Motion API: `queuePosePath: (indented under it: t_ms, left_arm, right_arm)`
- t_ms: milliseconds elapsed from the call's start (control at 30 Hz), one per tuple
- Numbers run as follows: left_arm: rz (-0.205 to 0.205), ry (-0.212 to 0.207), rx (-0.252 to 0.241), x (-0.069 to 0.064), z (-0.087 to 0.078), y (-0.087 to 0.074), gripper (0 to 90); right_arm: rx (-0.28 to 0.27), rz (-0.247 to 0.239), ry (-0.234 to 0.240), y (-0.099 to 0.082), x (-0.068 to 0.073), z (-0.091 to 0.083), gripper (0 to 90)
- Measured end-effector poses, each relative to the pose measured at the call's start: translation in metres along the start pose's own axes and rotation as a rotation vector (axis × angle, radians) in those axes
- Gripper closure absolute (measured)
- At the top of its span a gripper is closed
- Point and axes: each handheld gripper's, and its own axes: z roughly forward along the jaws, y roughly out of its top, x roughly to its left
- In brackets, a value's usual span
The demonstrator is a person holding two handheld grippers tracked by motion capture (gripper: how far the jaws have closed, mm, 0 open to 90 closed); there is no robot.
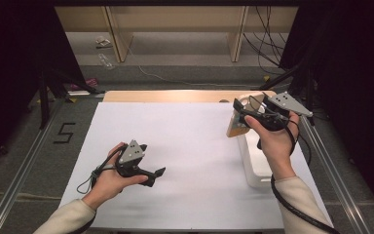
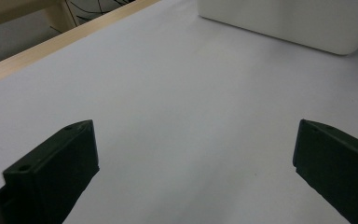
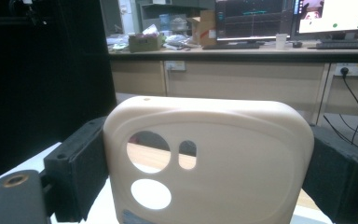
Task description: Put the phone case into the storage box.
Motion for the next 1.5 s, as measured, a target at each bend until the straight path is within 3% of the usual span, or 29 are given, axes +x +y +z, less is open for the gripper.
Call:
queuePosePath:
  t_ms: [1500]
  left_arm:
    - [-0.001,-0.003,0.003,0.0,0.0,0.0,0.0]
  right_arm:
    - [-0.013,0.014,-0.06,0.004,-0.016,-0.006,12.2]
